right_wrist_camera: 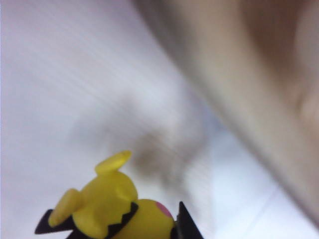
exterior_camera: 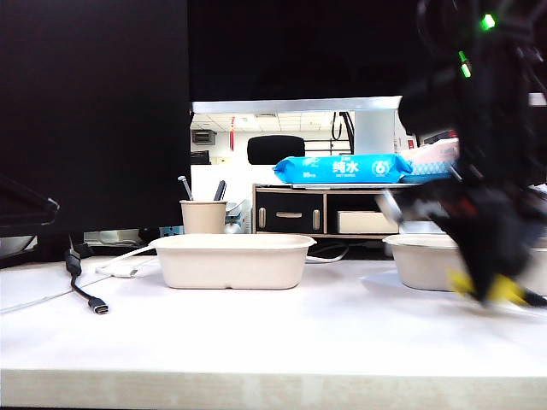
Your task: Put the dolls with similar colors into the same paper box, while dolls with different colors go into separate paper boxes.
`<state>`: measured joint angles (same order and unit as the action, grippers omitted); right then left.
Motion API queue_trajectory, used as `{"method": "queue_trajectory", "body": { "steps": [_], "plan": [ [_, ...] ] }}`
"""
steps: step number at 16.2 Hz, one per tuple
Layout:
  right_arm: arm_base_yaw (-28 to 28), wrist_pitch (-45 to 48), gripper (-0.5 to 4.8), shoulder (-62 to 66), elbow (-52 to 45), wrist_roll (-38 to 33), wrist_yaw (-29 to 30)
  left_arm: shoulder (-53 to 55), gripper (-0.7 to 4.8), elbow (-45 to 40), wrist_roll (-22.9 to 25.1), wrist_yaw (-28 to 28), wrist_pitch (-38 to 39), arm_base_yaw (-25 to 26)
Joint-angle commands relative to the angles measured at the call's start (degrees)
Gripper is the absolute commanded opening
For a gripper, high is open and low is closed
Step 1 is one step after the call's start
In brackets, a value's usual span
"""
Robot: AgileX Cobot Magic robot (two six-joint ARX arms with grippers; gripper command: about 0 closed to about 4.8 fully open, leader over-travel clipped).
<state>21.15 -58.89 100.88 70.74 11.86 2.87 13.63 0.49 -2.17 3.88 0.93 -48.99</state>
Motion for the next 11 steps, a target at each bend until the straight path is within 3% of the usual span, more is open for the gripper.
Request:
{"method": "queue_trajectory", "body": {
  "steps": [1, 5, 9, 11],
  "plan": [
    [1.64, -1.22, 0.89, -0.52, 5.55, -1.01, 5.07, -0.02, -0.06, 0.04, 0.22, -0.07, -0.57, 0.09],
    [5.42, 6.73, 0.89, -0.39, 11.63, -4.04, 11.15, -0.02, -0.06, 0.04, 0.2, -0.04, -0.59, 1.09],
    [9.25, 22.91, 0.89, 1.14, 11.89, -9.33, 12.57, -0.02, -0.05, 0.04, 0.22, -0.04, -0.57, 5.77],
    [9.97, 24.85, 0.89, 3.96, 13.11, -10.36, 12.9, -0.02, -0.06, 0.04, 0.22, -0.02, -0.57, 7.19]
  ]
}}
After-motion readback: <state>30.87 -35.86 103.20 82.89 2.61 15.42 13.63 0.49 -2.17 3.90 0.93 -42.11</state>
